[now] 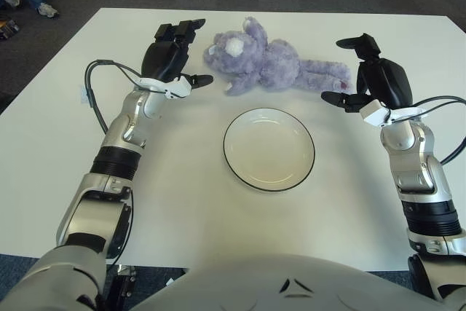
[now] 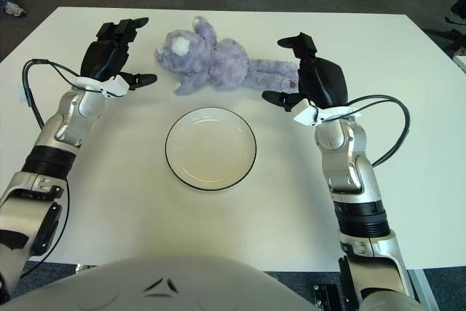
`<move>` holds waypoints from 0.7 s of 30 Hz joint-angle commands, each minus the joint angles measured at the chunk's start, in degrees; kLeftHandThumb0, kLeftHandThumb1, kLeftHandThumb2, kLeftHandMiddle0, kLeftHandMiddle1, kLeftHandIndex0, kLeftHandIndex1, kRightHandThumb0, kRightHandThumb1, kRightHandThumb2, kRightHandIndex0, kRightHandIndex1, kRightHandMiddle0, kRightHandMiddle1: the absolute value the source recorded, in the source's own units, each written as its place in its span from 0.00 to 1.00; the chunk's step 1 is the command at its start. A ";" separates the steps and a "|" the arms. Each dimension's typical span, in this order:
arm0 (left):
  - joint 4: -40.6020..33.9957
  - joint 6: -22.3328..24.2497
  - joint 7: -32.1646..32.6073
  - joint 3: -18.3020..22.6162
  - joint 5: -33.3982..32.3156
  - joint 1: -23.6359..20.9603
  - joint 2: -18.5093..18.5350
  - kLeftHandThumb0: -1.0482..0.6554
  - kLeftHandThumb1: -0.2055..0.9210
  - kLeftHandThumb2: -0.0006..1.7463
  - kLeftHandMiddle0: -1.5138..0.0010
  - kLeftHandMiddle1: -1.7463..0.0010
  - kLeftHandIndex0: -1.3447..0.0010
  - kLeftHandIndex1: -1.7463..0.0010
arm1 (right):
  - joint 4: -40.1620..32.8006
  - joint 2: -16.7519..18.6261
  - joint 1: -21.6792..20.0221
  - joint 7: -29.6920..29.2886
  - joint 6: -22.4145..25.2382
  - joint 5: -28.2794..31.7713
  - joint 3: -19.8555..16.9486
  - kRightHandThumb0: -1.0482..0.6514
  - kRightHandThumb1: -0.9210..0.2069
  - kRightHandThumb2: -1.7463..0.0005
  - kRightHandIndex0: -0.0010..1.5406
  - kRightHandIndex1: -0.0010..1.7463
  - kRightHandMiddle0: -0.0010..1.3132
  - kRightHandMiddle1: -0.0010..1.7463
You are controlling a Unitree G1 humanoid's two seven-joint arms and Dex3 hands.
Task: Put the doll into the plate.
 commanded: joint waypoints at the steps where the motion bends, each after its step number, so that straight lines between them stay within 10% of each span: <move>1: -0.79 2.43 0.30 -1.40 2.51 -2.32 1.34 0.18 0.63 0.41 1.00 0.75 1.00 0.85 | 2.11 -2.51 -2.28 1.31 -1.97 -0.91 0.97 0.14 0.35 0.64 0.36 1.00 0.00 0.32; 7: -1.20 5.05 0.88 -3.88 5.95 -4.11 1.55 0.16 0.66 0.41 1.00 0.81 1.00 0.97 | 2.76 -2.36 -5.84 4.06 -0.21 -1.13 3.04 0.17 0.39 0.59 0.13 0.81 0.00 0.28; 9: -0.91 5.48 0.75 -4.63 6.59 -4.77 1.61 0.15 0.67 0.40 1.00 0.82 1.00 0.98 | 2.44 -1.83 -7.15 5.14 1.20 -1.68 3.94 0.18 0.41 0.59 0.11 0.90 0.00 0.30; 13: 0.38 6.23 -0.36 -6.20 7.19 -6.76 1.43 0.14 0.69 0.38 1.00 0.83 1.00 1.00 | 2.73 -1.71 -8.81 6.93 2.83 -2.11 4.97 0.17 0.42 0.58 0.16 0.96 0.00 0.28; 15: 1.54 6.48 -1.39 -7.18 7.27 -8.38 1.18 0.14 0.69 0.38 1.00 0.83 1.00 1.00 | 3.38 -1.68 -9.93 7.91 3.24 -1.95 5.48 0.18 0.43 0.57 0.15 0.84 0.00 0.26; 21: 3.40 5.86 -2.93 -8.71 5.84 -10.77 0.88 0.14 0.69 0.38 1.00 0.83 1.00 1.00 | 5.97 -1.56 -12.72 9.38 2.92 -1.15 6.73 0.18 0.43 0.58 0.28 0.97 0.00 0.25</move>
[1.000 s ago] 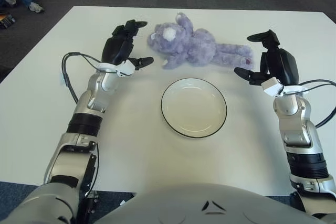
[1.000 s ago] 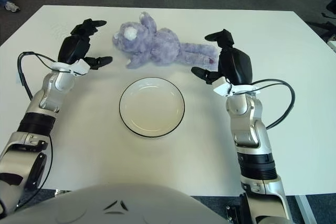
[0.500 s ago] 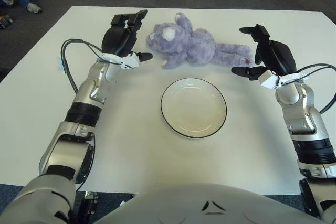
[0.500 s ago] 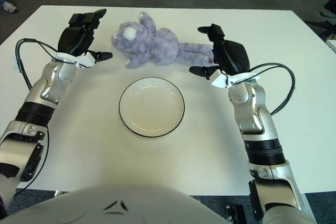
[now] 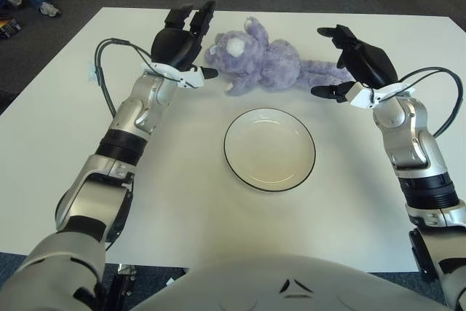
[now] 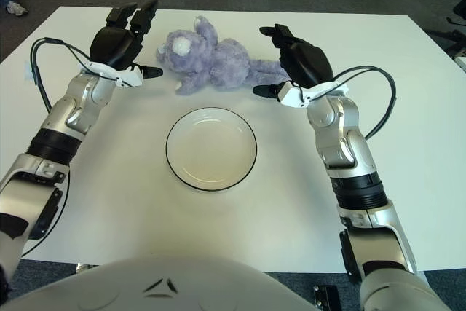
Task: Put the doll into the plate.
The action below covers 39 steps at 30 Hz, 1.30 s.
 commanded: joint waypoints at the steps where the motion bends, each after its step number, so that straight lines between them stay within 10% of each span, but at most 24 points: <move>1: 1.15 -0.54 -1.27 -1.17 -0.76 -2.14 -0.03 0.14 0.69 0.38 1.00 0.83 0.99 1.00 | 1.95 0.01 -2.13 1.16 0.01 0.58 0.71 0.18 0.43 0.59 0.30 0.98 0.00 0.25; 10: 1.90 -2.05 -4.55 -2.46 -3.63 -3.74 -0.83 0.16 0.67 0.39 1.00 0.84 1.00 0.94 | 3.64 1.43 -5.61 7.28 3.15 4.65 1.42 0.17 0.43 0.61 0.28 1.00 0.00 0.23; 18: 5.28 -5.01 -8.26 -3.12 -7.28 -6.81 -1.70 0.16 0.66 0.39 0.98 0.83 1.00 0.90 | 5.51 3.34 -8.70 9.68 6.99 6.60 2.11 0.16 0.45 0.58 0.02 0.94 0.00 0.27; 39: 21.32 -14.05 -11.93 -4.09 -13.88 -14.57 -4.68 0.16 0.62 0.40 0.98 0.72 1.00 0.84 | 14.31 3.63 -14.98 9.77 6.21 7.56 4.81 0.18 0.47 0.57 0.11 1.00 0.00 0.33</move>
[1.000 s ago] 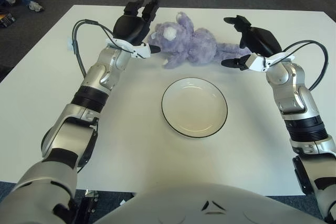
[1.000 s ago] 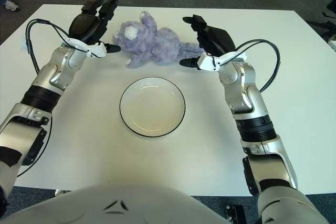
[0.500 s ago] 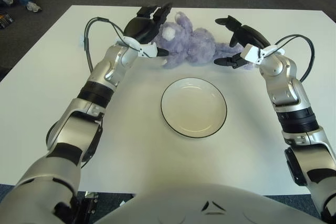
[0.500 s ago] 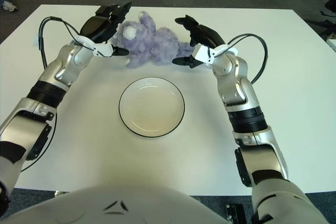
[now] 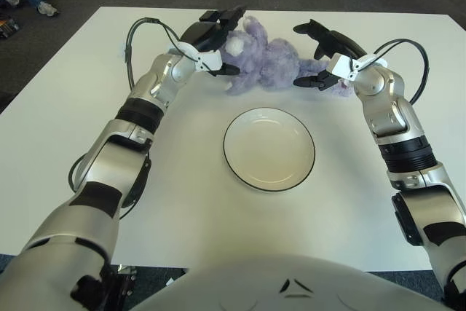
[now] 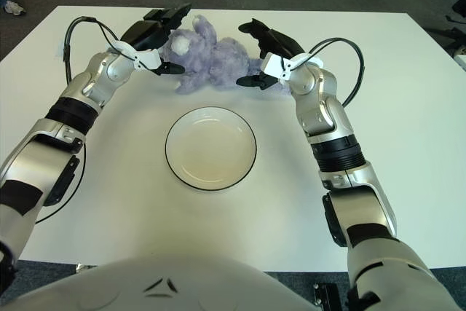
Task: Put the doll into the plate.
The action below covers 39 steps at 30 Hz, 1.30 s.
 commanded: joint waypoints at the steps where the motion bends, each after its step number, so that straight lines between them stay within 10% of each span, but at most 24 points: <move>1: 1.48 -1.52 -0.61 -0.16 -1.01 -1.93 -0.09 0.16 0.61 0.40 0.99 0.69 1.00 0.83 | 1.94 0.44 -1.87 -0.53 -1.24 1.13 -0.24 0.17 0.47 0.57 0.09 1.00 0.00 0.32; 9: 3.33 -3.50 -0.98 -0.01 -1.87 -2.47 -0.31 0.17 0.59 0.41 1.00 0.65 1.00 0.76 | 5.50 -0.09 -4.43 -0.18 -2.44 1.97 -0.06 0.13 0.40 0.60 0.01 0.73 0.00 0.32; 19: 4.43 -3.86 -1.95 -0.57 -1.61 -3.05 -0.19 0.15 0.60 0.41 1.00 0.69 1.00 0.69 | 8.25 -1.24 -4.85 -2.95 -5.84 -1.04 1.86 0.10 0.31 0.64 0.00 0.97 0.00 0.29; 29: 4.28 -0.33 -3.35 -1.80 -0.23 -3.68 -0.08 0.16 0.61 0.41 1.00 0.81 1.00 0.81 | 10.05 0.16 -5.07 -7.22 -4.53 -3.30 2.16 0.09 0.26 0.69 0.07 1.00 0.00 0.22; 39: 3.03 1.90 -2.85 -1.81 -0.15 -2.91 -0.35 0.18 0.59 0.42 0.98 0.86 1.00 0.90 | 10.91 1.06 -4.22 -13.67 -4.80 -6.08 2.70 0.06 0.17 0.74 0.00 0.14 0.00 0.01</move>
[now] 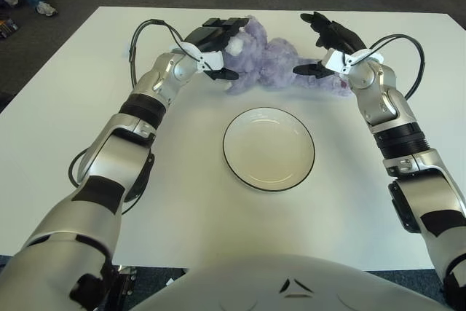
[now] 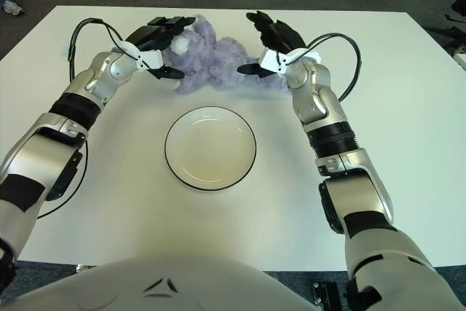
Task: Put the doll into the plate.
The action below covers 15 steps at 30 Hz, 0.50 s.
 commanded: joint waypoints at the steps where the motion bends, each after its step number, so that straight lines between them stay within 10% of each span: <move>1: -1.01 0.81 0.26 -0.18 0.13 -0.41 0.00 0.18 0.59 0.42 0.98 0.86 1.00 0.90 | 0.92 0.29 -0.05 -3.29 -0.53 -1.92 0.63 0.06 0.17 0.75 0.00 0.12 0.00 0.00; 15: -1.37 0.95 2.56 -0.09 0.04 0.41 -0.34 0.18 0.58 0.42 1.00 0.70 1.00 0.75 | 3.12 -0.19 0.30 -5.75 -4.62 -1.80 1.26 0.09 0.13 0.79 0.05 0.02 0.00 0.00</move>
